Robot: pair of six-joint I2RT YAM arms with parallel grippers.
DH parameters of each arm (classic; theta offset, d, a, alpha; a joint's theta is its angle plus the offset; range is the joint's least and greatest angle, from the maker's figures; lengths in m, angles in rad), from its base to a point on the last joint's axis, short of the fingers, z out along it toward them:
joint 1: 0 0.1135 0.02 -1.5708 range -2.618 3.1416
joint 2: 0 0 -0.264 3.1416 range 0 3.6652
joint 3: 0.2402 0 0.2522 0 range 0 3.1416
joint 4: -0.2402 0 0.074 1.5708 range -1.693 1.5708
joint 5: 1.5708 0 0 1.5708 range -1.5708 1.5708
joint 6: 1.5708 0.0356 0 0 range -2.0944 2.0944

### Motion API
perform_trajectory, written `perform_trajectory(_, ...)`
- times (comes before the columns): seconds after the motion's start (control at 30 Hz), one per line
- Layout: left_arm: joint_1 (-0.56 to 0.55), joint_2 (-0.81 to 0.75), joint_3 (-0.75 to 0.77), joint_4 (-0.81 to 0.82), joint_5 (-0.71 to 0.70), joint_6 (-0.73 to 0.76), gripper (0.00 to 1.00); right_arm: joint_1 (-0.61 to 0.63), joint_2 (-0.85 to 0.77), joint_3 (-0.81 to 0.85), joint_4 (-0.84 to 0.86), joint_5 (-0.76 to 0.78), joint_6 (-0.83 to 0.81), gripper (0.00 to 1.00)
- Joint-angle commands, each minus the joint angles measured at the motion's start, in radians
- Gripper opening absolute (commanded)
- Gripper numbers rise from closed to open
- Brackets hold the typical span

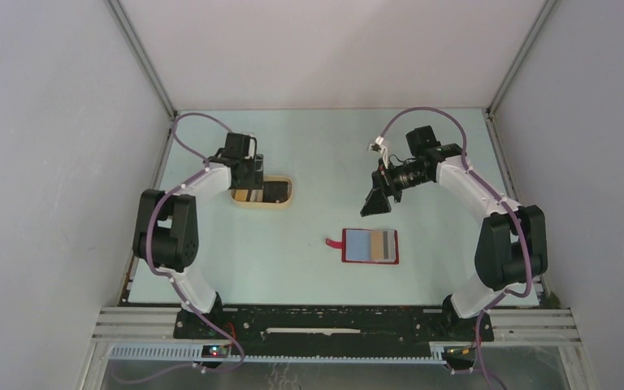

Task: Put the credit cards into the card holder
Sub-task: Pick up the credit card from the storage box.

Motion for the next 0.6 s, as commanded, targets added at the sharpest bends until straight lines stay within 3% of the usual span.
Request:
perform_trajectory(0.0, 0.014, 0.019, 0.066, -0.018, 0.016, 0.007, 0.73, 0.005, -0.001, 0.025, -0.007, -0.016, -0.022, 0.88)
perform_trajectory(0.57, 0.037, 0.046, 0.088, -0.051, 0.023, -0.007, 0.70, 0.003, -0.004, 0.027, -0.010, -0.016, -0.025, 0.88)
